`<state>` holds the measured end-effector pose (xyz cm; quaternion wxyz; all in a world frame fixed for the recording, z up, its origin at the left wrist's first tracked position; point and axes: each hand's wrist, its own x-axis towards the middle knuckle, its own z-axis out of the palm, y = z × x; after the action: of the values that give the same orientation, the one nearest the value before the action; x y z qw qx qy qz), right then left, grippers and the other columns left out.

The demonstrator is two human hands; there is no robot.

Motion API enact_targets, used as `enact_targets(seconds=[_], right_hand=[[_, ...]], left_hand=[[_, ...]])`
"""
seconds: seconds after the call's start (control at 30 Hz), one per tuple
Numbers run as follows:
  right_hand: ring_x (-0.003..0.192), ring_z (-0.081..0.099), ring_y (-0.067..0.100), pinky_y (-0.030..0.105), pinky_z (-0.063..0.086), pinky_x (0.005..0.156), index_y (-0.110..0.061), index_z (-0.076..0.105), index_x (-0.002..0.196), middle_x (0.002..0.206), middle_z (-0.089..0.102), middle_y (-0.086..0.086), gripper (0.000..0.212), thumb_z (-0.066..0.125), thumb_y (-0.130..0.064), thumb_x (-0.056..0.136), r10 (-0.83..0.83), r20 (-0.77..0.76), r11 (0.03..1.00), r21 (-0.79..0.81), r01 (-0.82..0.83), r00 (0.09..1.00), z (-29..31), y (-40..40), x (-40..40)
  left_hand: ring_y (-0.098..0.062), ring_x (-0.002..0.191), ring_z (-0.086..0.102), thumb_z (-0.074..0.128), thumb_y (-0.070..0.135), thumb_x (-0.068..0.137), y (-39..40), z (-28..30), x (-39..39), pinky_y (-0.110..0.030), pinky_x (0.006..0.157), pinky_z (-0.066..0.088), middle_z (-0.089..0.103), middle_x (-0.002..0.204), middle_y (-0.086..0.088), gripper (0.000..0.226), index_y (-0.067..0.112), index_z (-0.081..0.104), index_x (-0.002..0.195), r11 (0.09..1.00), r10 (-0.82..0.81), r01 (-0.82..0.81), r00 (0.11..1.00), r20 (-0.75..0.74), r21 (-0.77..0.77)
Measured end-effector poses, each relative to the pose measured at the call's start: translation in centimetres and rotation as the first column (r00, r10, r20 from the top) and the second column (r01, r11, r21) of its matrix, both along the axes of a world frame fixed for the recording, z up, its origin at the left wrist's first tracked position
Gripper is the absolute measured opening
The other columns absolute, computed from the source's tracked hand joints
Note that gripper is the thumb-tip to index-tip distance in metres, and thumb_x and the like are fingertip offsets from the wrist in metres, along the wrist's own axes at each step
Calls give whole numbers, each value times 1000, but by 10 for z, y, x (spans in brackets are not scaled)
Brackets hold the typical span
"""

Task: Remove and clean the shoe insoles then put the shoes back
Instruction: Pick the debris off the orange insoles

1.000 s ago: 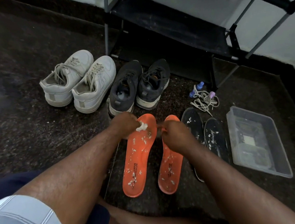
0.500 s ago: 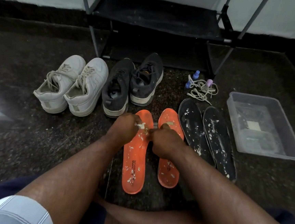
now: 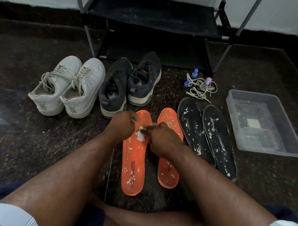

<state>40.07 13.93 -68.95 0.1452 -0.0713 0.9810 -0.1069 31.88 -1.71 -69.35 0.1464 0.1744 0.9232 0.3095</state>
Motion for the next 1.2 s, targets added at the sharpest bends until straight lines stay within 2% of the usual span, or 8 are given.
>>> enact_targets(seconds=[0.1, 0.27, 0.4, 0.6, 0.7, 0.87, 0.97, 1.2], right_hand=[[114, 46, 31, 38, 47, 84, -27, 54, 132, 131, 59, -4, 43, 47, -22, 90, 73, -75, 990, 122, -63, 994, 4, -6, 4], [107, 48, 27, 38, 47, 85, -23, 60, 111, 111, 67, 0, 27, 44, -29, 89, -118, -115, 990, 58, 126, 986, 6, -3, -2], [102, 48, 27, 39, 48, 82, -37, 48, 135, 114, 67, -4, 48, 49, -24, 89, -33, -72, 996, -83, 27, 997, 7, -6, 1], [100, 52, 24, 32, 45, 83, -24, 70, 105, 103, 71, -1, 26, 51, -19, 87, -31, -157, 1000, -12, 29, 987, -1, -7, -2], [99, 55, 26, 33, 46, 85, -18, 68, 106, 102, 71, 4, 24, 52, -15, 88, -162, -175, 978, -163, 134, 971, -1, -3, -7], [102, 53, 27, 27, 37, 84, -15, 64, 112, 106, 69, 6, 24, 52, -16, 91, -57, -140, 992, -118, 40, 989, 0, -9, -8], [99, 55, 24, 21, 32, 78, -17, 67, 107, 101, 71, 3, 27, 56, -7, 84, -143, -142, 968, -226, 109, 980, 1, -4, -10], [103, 51, 24, 29, 44, 81, -19, 64, 109, 100, 68, 4, 24, 56, -15, 87, -115, -110, 977, -193, 93, 987, -3, -7, -8]], left_hand=[[-23, 107, 64, 50, -2, 85, -4, -6, -1, -22, 83, 42, 70, 118, -6, 38, 14, 71, 113, 994, -32, 39, 997, 73, -105], [-25, 114, 62, 53, 2, 87, -2, 0, 1, -30, 96, 46, 68, 124, -8, 36, 12, 73, 115, 987, -72, 86, 992, 102, -137], [-25, 115, 62, 53, 5, 89, -2, -1, 1, -29, 97, 45, 68, 126, -8, 36, 13, 72, 119, 981, -97, 115, 988, 117, -159], [-24, 123, 57, 49, 1, 90, 0, -3, 2, -27, 102, 41, 61, 136, -9, 43, 13, 67, 127, 976, -67, 89, 991, 114, -199], [-23, 123, 57, 51, 1, 88, 0, -3, 1, -27, 101, 41, 61, 135, -8, 45, 14, 68, 127, 976, -58, 81, 992, 116, -202], [-24, 125, 56, 51, 2, 89, 1, -2, 1, -27, 104, 40, 59, 138, -10, 46, 15, 64, 131, 971, -70, 98, 989, 131, -219], [-23, 127, 55, 51, 4, 90, 0, -3, 1, -28, 105, 41, 58, 140, -10, 46, 17, 64, 132, 968, -68, 96, 990, 127, -230], [-23, 128, 54, 52, 5, 91, 0, 0, 3, -27, 106, 37, 57, 141, -9, 47, 17, 61, 136, 960, -86, 112, 990, 110, -255]])
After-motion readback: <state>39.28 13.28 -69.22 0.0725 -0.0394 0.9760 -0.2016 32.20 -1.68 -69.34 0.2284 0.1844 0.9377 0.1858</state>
